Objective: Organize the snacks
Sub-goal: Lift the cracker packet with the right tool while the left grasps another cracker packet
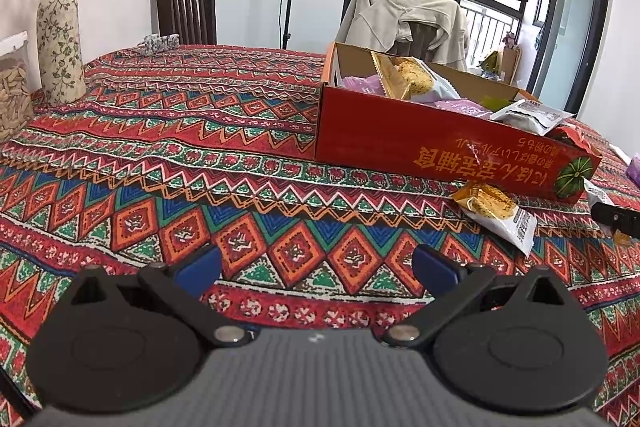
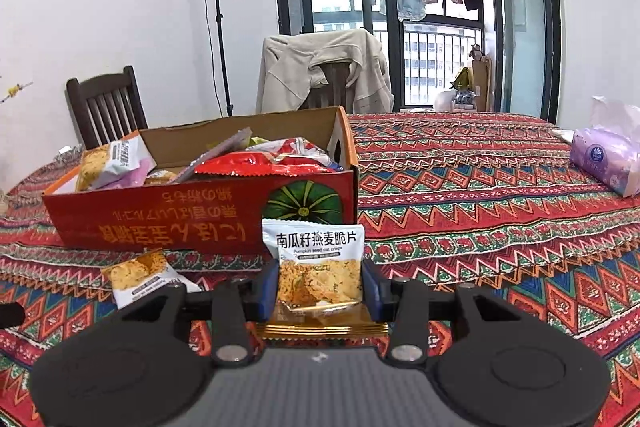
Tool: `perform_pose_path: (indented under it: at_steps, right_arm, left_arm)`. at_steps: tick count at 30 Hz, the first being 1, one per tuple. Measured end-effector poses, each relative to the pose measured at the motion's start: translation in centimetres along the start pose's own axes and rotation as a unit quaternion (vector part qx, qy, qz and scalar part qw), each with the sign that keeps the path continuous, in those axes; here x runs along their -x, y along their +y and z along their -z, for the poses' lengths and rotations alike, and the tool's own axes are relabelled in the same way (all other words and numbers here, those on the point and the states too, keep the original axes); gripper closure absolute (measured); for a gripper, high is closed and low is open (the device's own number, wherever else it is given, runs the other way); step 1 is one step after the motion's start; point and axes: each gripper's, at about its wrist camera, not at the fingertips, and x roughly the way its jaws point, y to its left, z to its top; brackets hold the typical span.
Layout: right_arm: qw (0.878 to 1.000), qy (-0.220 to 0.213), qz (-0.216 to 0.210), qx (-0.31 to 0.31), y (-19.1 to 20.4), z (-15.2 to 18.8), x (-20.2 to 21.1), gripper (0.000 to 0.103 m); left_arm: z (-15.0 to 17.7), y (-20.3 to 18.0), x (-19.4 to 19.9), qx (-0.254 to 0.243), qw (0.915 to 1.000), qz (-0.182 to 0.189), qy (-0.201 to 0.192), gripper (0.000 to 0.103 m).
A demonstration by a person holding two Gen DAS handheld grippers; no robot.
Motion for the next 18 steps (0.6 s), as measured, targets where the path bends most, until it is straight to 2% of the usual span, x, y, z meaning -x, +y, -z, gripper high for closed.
perform_pose_path:
  at_steps: [6,9,18]
  right_arm:
    - [1.000,-0.001,-0.009,-0.016,-0.6,0.0,0.1,0.061]
    - [1.000,0.000,-0.014,-0.022,-0.7,0.0,0.1,0.061]
    - [0.999,0.000,-0.025,-0.038,-1.1,-0.1,-0.1,0.061]
  left_arm:
    - [-0.4,-1.7,0.0,-0.031,0.9993,-0.020,0.010,0.000]
    - [-1.3,-3.0,-0.2,-0.023,0.9995,-0.007,0.018,0.000]
    - [-3.6,-9.5,-2.7,-0.014,0.9991,-0.006,0.039,0.000]
